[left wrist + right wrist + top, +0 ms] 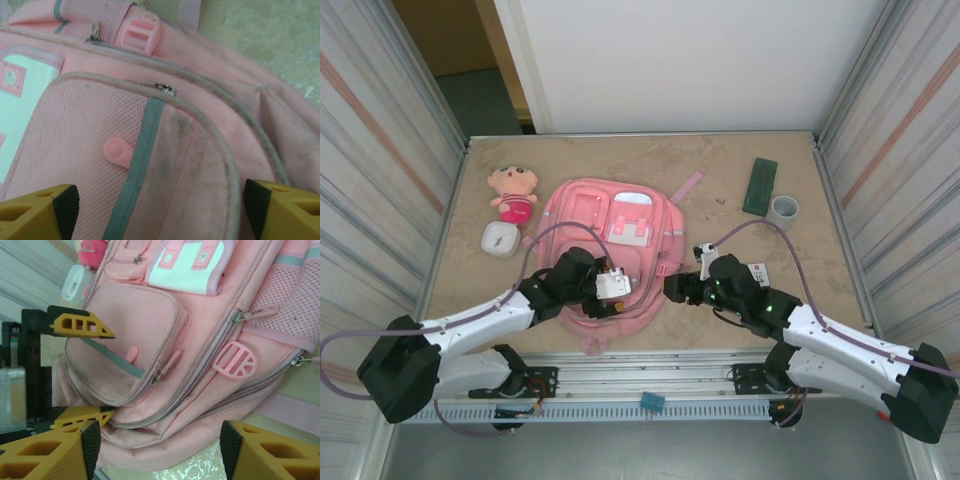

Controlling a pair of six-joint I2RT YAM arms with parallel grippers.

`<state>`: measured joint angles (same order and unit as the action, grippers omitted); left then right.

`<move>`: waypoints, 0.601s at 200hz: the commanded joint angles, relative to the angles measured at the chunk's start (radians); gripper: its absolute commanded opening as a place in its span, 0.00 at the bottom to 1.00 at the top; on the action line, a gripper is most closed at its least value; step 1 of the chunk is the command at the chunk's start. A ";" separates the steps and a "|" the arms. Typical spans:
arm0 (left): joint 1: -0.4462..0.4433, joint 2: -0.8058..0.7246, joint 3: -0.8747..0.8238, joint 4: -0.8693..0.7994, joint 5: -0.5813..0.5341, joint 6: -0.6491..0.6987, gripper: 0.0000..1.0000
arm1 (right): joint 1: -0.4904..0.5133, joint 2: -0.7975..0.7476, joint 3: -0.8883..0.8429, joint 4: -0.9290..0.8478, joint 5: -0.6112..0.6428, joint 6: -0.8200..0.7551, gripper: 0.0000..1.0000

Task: Pack books, pencil case, and school supplies into a backpack

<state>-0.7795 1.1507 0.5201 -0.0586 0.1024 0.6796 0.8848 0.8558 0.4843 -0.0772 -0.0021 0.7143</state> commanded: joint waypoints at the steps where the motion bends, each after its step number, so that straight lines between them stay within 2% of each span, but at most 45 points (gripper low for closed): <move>1: -0.004 0.043 0.033 -0.017 -0.134 0.030 0.84 | -0.010 0.009 -0.003 0.028 -0.013 -0.033 0.65; 11: -0.004 0.054 0.037 -0.016 -0.149 0.032 0.80 | -0.014 0.017 0.000 0.031 -0.017 -0.036 0.65; 25: -0.007 0.051 0.036 0.009 -0.170 0.018 0.68 | -0.019 0.028 0.004 0.034 -0.024 -0.042 0.65; 52: -0.009 -0.045 0.021 0.036 -0.095 -0.001 0.47 | -0.049 0.060 0.024 0.033 -0.069 -0.054 0.66; 61: -0.009 -0.091 0.018 0.038 -0.068 -0.019 0.36 | -0.065 0.071 0.031 0.033 -0.098 -0.064 0.66; 67: -0.009 -0.129 0.015 0.044 -0.046 -0.038 0.25 | -0.079 0.077 0.039 0.033 -0.116 -0.072 0.66; 77: -0.006 -0.187 0.009 0.050 -0.014 -0.068 0.15 | -0.105 0.088 0.050 0.035 -0.151 -0.094 0.66; 100: 0.020 -0.321 -0.015 0.045 0.065 -0.112 0.08 | -0.190 0.122 0.087 0.037 -0.233 -0.143 0.70; 120: 0.040 -0.424 -0.053 0.073 0.100 -0.123 0.04 | -0.275 0.188 0.121 0.067 -0.361 -0.187 0.72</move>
<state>-0.7540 0.8467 0.4957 -0.0727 0.1047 0.6071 0.6834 0.9852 0.5419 -0.0654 -0.2031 0.6140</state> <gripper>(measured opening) 0.102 0.707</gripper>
